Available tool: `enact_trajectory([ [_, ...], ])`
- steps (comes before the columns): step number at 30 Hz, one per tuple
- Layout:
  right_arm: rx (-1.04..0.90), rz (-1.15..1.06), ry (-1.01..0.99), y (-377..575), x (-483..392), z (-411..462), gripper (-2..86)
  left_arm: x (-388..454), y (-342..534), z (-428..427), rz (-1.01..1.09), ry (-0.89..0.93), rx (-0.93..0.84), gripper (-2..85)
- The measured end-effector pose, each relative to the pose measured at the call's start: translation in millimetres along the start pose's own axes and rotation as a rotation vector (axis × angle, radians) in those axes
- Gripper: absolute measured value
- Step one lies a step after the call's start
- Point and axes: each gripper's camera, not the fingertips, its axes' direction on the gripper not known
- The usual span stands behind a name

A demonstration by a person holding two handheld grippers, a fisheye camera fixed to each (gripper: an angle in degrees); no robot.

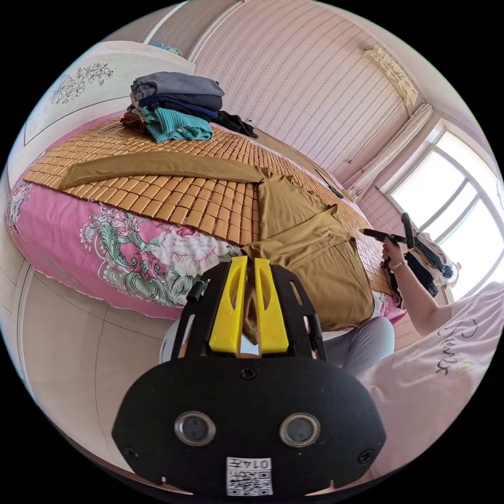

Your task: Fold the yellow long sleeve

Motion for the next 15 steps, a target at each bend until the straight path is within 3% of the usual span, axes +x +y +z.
enact_trajectory([
  [3,0.039,-0.278,-0.235,12.1,-114.2,2.3,2.6,-1.4,1.4,8.0,0.013,-0.002,0.011,5.0],
  [6,-0.047,-0.519,-0.344,28.4,-223.6,22.8,6.4,-2.4,4.1,17.1,-0.001,0.008,0.007,6.4],
  [11,-0.148,-0.692,-0.332,34.2,-320.8,48.0,10.4,-12.3,6.4,17.3,-0.048,0.044,0.045,6.4],
  [15,-0.149,-0.7,-0.198,29.8,-354.7,61.4,9.5,-19.2,9.0,8.2,-0.056,0.047,0.075,5.9],
])
